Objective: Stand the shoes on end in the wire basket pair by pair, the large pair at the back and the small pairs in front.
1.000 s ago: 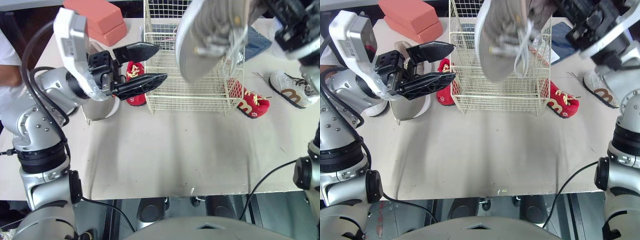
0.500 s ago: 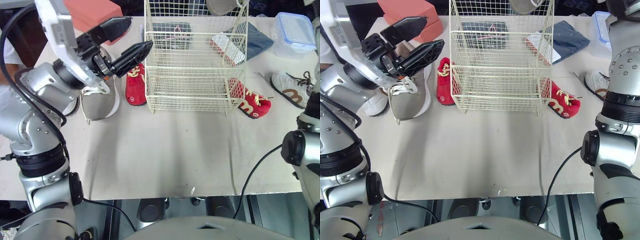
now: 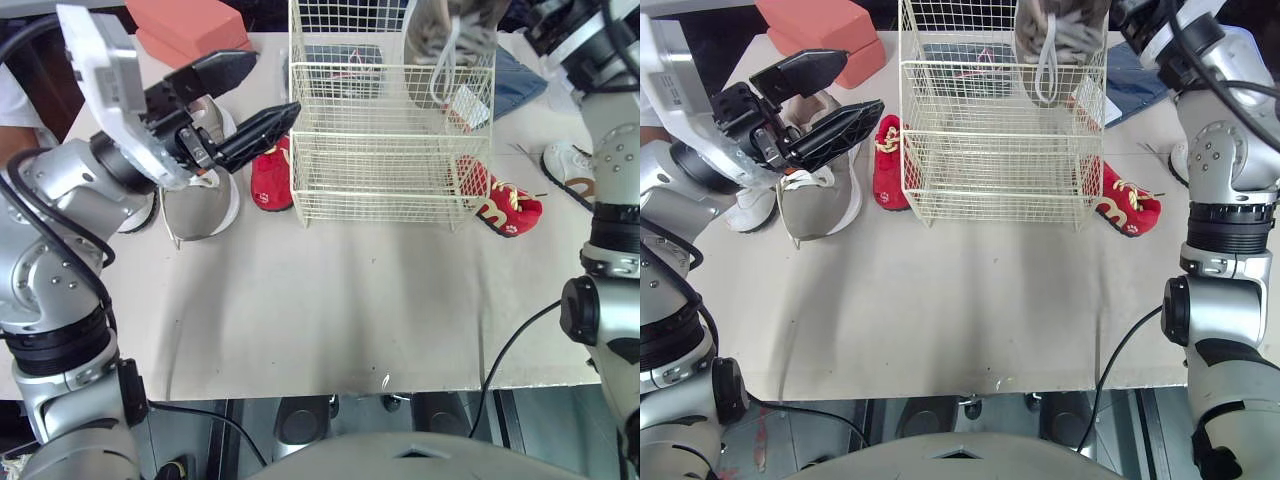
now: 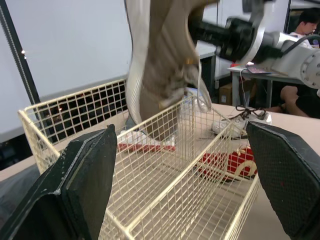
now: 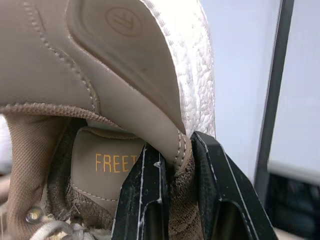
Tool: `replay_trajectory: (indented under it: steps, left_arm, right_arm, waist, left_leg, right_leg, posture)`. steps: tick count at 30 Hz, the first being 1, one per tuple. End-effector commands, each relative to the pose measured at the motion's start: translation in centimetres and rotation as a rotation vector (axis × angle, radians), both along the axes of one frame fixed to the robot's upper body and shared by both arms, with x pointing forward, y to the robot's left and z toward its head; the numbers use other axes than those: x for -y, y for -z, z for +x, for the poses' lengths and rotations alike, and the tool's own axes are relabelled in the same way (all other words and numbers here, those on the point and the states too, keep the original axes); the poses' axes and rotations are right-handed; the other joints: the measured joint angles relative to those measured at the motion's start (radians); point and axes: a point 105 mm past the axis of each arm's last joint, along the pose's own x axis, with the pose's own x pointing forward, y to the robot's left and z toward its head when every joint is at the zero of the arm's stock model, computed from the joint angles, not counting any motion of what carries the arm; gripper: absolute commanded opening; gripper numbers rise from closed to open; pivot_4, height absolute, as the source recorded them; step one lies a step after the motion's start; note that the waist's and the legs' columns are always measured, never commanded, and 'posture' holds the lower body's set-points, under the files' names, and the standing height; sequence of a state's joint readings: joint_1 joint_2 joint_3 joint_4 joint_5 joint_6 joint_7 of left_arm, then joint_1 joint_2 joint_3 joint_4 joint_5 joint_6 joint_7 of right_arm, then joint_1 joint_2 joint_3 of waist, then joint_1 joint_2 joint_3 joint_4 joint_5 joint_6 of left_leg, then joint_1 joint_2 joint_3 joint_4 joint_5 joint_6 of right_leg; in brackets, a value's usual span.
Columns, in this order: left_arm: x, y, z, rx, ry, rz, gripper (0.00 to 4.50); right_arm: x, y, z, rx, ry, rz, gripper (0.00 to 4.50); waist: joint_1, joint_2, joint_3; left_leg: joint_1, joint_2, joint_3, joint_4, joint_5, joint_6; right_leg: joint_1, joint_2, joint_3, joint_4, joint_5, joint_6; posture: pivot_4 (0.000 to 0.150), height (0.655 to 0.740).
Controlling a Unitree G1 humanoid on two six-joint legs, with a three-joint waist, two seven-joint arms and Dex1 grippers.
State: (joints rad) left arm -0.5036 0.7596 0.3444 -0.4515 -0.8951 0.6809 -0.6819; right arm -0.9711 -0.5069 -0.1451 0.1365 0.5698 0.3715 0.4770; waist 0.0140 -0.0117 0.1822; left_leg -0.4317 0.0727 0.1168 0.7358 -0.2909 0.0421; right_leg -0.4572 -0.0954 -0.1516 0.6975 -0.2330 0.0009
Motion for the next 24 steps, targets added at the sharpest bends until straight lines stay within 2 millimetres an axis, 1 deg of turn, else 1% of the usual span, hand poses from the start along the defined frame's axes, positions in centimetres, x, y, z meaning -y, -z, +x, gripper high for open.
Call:
replay_trajectory:
  steps: [1, 8, 11, 17, 20, 23, 24]
  left_arm:
    - [-0.2, -0.9, -0.7, 0.047, 0.004, 0.014, 4.44]
    - [-0.2, -0.6, -0.6, 0.044, 0.009, 0.026, 4.44]
    - [-0.4, -0.5, -0.5, 0.042, 0.008, 0.032, 4.44]
    - [-0.2, -0.3, -0.5, 0.038, 0.018, 0.042, 4.44]
    - [-0.2, -0.3, -0.5, 0.037, 0.022, 0.046, 4.44]
    - [-0.2, -0.2, -0.4, 0.036, 0.026, 0.048, 4.44]
    - [-0.2, -0.2, -0.3, 0.035, 0.027, 0.050, 4.48]
  right_arm:
    - [1.6, 0.4, 0.6, -0.061, 0.075, 0.043, 0.06]
    - [2.1, 3.2, 1.6, -0.205, 0.113, 0.068, 0.06]
    - [2.0, 4.1, 1.7, -0.235, 0.119, 0.042, 0.06]
    - [2.5, 5.5, 2.1, -0.285, 0.162, 0.020, 0.06]
    - [2.5, 5.5, 2.1, -0.275, 0.165, 0.019, 0.06]
    - [2.5, 5.0, 2.0, -0.245, 0.165, 0.027, 0.06]
    - [2.5, 4.8, 2.0, -0.239, 0.166, 0.030, 0.53]
  waist:
    - [0.001, 0.000, 0.000]
    - [0.003, -0.001, -0.001]
    - [0.004, -0.001, -0.001]
    - [0.004, -0.001, -0.001]
    - [0.005, -0.001, -0.001]
    - [0.005, -0.001, -0.001]
    - [0.005, -0.001, -0.001]
  left_leg:
    - [0.000, 0.000, 0.000, 0.000, 0.000, 0.000]
    - [0.001, 0.000, -0.003, 0.002, 0.000, 0.000]
    - [0.001, -0.001, -0.003, 0.002, 0.000, 0.000]
    - [0.001, -0.001, -0.003, 0.001, 0.000, 0.000]
    - [0.001, -0.001, -0.004, 0.001, 0.000, 0.000]
    - [0.001, -0.001, -0.004, 0.002, 0.000, 0.000]
    - [0.001, -0.001, -0.004, 0.001, 0.000, 0.000]
  right_leg:
    - [0.000, 0.000, 0.000, 0.000, 0.000, 0.000]
    - [0.004, 0.000, -0.003, 0.000, 0.000, 0.000]
    - [0.004, -0.001, -0.003, -0.001, 0.000, 0.000]
    - [0.004, -0.001, -0.003, -0.001, 0.000, 0.000]
    - [0.005, -0.001, -0.004, -0.001, 0.000, 0.000]
    - [0.005, -0.001, -0.004, -0.001, 0.000, 0.000]
    - [0.005, -0.001, -0.004, -0.001, 0.000, 0.000]
  posture:
    - [0.150, 0.6860]
    - [0.150, 0.6860]
    - [0.150, 0.6860]
    - [0.150, 0.6860]
    - [0.150, 0.6860]
    - [0.150, 0.6860]
    - [0.150, 0.6860]
